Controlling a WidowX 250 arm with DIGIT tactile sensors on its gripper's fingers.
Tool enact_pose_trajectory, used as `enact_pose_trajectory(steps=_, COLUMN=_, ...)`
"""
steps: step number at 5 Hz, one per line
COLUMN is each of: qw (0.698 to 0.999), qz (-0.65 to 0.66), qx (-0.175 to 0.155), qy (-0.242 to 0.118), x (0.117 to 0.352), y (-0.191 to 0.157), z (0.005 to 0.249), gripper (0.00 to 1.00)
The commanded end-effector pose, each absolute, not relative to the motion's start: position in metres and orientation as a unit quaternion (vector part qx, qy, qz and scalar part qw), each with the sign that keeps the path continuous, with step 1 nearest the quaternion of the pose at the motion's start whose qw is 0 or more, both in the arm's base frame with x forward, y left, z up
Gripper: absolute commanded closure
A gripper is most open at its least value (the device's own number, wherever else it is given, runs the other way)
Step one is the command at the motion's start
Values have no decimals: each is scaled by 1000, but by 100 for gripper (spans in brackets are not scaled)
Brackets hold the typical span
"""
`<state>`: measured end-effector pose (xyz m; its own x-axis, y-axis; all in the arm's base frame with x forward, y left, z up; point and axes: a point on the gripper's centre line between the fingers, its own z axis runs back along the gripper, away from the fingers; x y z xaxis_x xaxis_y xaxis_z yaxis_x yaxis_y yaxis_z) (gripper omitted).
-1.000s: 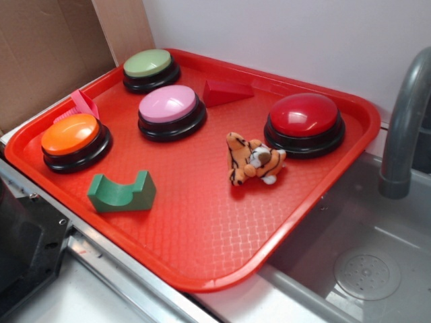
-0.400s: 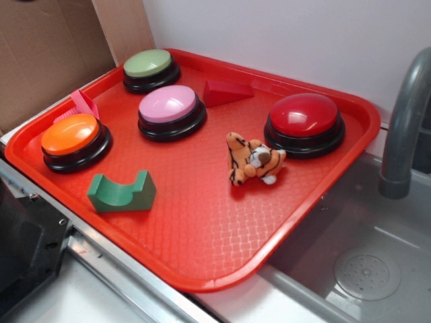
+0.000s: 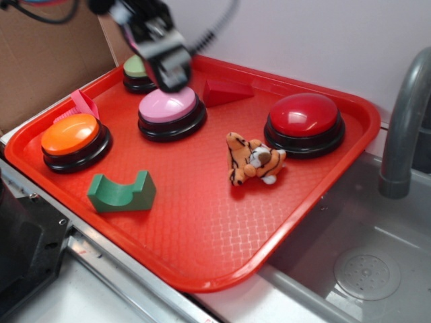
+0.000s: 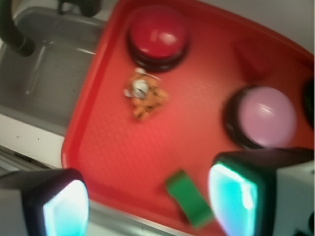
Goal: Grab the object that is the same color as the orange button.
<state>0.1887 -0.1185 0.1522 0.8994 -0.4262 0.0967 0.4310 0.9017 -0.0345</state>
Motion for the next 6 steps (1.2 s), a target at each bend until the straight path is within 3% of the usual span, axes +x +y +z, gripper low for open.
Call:
enact_pose_trajectory(steps=1, qw=970, qz=-239, qx=-7, qy=-52, x=212, y=-129, z=109, gripper=0)
enact_pose_trajectory(steps=4, qw=966, qz=-257, qx=32, qy=-8, x=246, y=-133, z=56, gripper=0)
enact_pose_trajectory(steps=6, qw=960, qz=-279, qx=-28, qy=28, x=250, y=-138, z=18, gripper=0)
